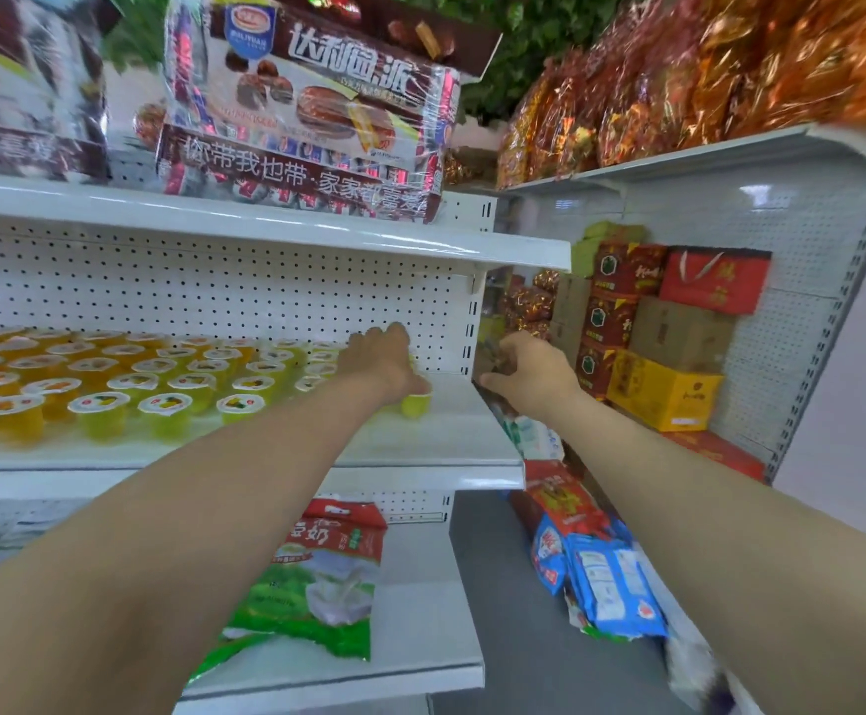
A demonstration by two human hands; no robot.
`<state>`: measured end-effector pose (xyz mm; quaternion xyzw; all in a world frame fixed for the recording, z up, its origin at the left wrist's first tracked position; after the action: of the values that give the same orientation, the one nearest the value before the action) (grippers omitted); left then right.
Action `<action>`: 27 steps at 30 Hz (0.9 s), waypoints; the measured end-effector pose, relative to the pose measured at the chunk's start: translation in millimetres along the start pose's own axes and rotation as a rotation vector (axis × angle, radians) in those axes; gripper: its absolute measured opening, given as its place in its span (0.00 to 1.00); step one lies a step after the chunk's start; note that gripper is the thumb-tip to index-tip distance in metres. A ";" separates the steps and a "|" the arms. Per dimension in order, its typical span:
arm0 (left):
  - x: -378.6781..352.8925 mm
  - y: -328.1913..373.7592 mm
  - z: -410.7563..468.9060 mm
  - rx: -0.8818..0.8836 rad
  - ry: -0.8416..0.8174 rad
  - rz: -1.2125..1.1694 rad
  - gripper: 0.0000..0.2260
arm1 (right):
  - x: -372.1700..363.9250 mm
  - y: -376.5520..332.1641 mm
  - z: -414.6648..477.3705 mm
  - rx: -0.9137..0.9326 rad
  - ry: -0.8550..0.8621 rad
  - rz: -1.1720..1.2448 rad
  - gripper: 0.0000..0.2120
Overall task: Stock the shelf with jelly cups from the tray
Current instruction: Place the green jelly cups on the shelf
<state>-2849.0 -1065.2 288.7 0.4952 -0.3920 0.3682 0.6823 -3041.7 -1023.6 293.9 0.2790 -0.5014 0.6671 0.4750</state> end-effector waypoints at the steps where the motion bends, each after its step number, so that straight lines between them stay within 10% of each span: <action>1: 0.2 6.7 -7.5 -0.009 0.001 -0.016 0.29 | 7.8 2.2 -9.4 0.005 0.012 -0.009 0.21; 14: -42.4 77.7 -91.9 -0.081 0.010 -0.121 0.23 | 52.6 70.6 -118.8 -0.124 0.031 -0.023 0.27; 27: -200.2 42.0 -137.2 -0.034 -0.253 -0.094 0.23 | -50.9 157.8 -192.2 -0.294 -0.148 -0.029 0.21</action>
<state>-2947.5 -945.7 97.1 0.5438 -0.4577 0.2635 0.6522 -3145.8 -869.3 121.3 0.2623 -0.6231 0.5572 0.4822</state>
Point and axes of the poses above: each hand's wrist, its own z-axis towards the middle knuckle, its own x-axis out of the back of the hand, y = z × x, the point moved 6 cm from there along z, towards the middle knuckle, and after that the axes turned 5 degrees about -y, right-handed, at the moved point
